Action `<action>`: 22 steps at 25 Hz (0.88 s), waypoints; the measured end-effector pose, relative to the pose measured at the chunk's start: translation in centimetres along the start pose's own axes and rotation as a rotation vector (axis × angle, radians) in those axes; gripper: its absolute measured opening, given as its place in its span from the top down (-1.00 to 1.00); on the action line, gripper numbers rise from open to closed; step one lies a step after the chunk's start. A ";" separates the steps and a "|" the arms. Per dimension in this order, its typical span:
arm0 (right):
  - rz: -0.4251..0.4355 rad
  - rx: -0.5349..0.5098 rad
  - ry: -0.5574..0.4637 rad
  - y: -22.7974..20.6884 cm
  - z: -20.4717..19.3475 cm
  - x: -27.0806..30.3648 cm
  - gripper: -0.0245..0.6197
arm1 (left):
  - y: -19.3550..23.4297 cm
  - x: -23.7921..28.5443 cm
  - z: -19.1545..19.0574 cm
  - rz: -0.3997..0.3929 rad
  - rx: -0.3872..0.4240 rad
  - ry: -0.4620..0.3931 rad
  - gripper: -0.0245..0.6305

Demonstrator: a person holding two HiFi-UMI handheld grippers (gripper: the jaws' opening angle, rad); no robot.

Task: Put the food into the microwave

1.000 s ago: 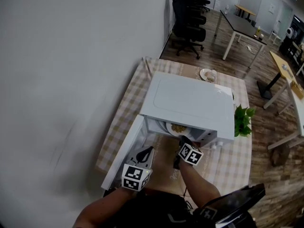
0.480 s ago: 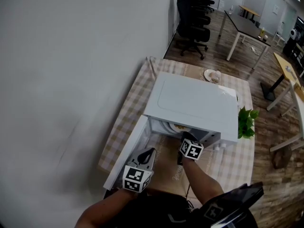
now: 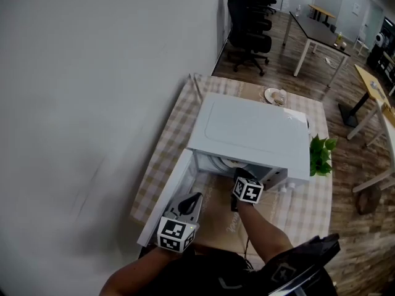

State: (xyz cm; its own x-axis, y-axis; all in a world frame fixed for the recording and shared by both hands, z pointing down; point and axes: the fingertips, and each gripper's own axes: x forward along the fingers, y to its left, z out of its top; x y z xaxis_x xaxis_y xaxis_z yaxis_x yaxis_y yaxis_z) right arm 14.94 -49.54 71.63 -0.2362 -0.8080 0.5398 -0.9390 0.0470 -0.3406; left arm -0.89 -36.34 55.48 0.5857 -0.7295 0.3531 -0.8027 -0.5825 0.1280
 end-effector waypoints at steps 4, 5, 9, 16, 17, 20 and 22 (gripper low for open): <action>0.032 0.017 -0.027 1.2 0.1 -1.3 0.88 | -1.3 -0.4 0.9 -0.056 0.051 -0.027 0.90; 0.032 0.015 -0.039 1.5 0.3 -2.1 0.88 | -1.6 -0.8 1.2 -0.070 0.056 -0.043 0.90; 0.047 0.024 -0.081 4.3 1.6 -5.9 0.88 | -1.9 -3.1 2.4 -0.096 0.048 -0.104 0.90; 0.096 0.105 -0.107 8.3 2.0 -12.2 0.88 | -3.3 -5.8 2.4 -0.177 0.053 -0.158 0.90; 0.099 0.123 -0.113 8.7 2.1 -13.1 0.88 | -3.8 -6.2 2.5 -0.195 0.057 -0.170 0.90; 0.122 0.122 -0.152 10.4 2.6 -15.5 0.88 | -4.6 -7.5 2.3 -0.229 0.052 -0.178 0.90; 0.131 0.113 -0.169 11.5 2.6 -17.2 0.88 | -5.0 -8.6 2.5 -0.254 0.056 -0.189 0.90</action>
State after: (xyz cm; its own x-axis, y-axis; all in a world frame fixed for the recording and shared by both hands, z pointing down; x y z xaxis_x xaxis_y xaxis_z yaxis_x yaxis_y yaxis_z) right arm 8.85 -36.64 56.42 -0.2998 -0.8865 0.3523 -0.8669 0.0990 -0.4885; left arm -1.59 -28.09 49.47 0.7814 -0.6087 0.1374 -0.6236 -0.7696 0.1373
